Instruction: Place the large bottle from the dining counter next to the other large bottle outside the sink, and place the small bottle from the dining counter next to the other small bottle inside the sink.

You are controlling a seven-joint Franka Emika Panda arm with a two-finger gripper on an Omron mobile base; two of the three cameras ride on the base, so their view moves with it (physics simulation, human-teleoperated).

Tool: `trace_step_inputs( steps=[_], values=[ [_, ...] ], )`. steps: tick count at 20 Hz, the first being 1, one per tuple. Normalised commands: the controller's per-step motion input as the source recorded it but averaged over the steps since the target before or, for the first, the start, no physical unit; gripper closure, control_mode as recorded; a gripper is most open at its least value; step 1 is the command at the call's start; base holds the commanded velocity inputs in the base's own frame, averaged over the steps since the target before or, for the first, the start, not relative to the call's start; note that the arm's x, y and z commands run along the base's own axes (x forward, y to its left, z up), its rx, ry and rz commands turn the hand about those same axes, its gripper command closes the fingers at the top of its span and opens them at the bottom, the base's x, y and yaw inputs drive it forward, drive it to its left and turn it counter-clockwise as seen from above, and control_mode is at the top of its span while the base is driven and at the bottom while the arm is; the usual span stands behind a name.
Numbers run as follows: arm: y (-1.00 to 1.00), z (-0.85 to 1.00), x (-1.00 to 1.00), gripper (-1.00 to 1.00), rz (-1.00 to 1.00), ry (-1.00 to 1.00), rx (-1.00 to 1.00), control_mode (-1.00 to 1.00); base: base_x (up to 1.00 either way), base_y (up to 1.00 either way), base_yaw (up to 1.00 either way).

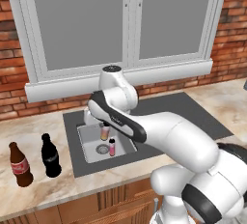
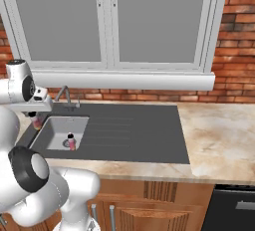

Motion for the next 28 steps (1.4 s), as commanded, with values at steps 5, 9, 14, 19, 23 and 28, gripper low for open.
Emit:
trace_step_inputs(
  steps=[5, 9, 14, 19, 23, 28],
  values=[
    [0.01, -0.31, 0.09, 1.0, -0.01, 0.0, 0.0, -1.0, 0.0, 0.0, 0.0],
    [0.0, -0.3, -0.01, 1.0, -0.06, 0.0, 0.0, -1.0, 0.0, 0.0, 0.0],
    [0.0, -0.28, 0.0, 1.0, -0.05, -0.01, 0.0, -1.0, 0.0, 0.0, 0.0],
    [0.0, -0.28, 0.0, 1.0, -0.05, 0.0, 0.0, -1.0, 0.0, 0.0, 0.0],
    [0.0, -0.25, 0.0, 1.0, -0.06, 0.0, 0.0, -1.0, 0.0, 0.0, 0.0],
    [0.0, -0.07, 0.0, 1.0, -0.05, 0.0, -0.02, -1.0, 0.0, 0.0, 0.0]
  ],
)
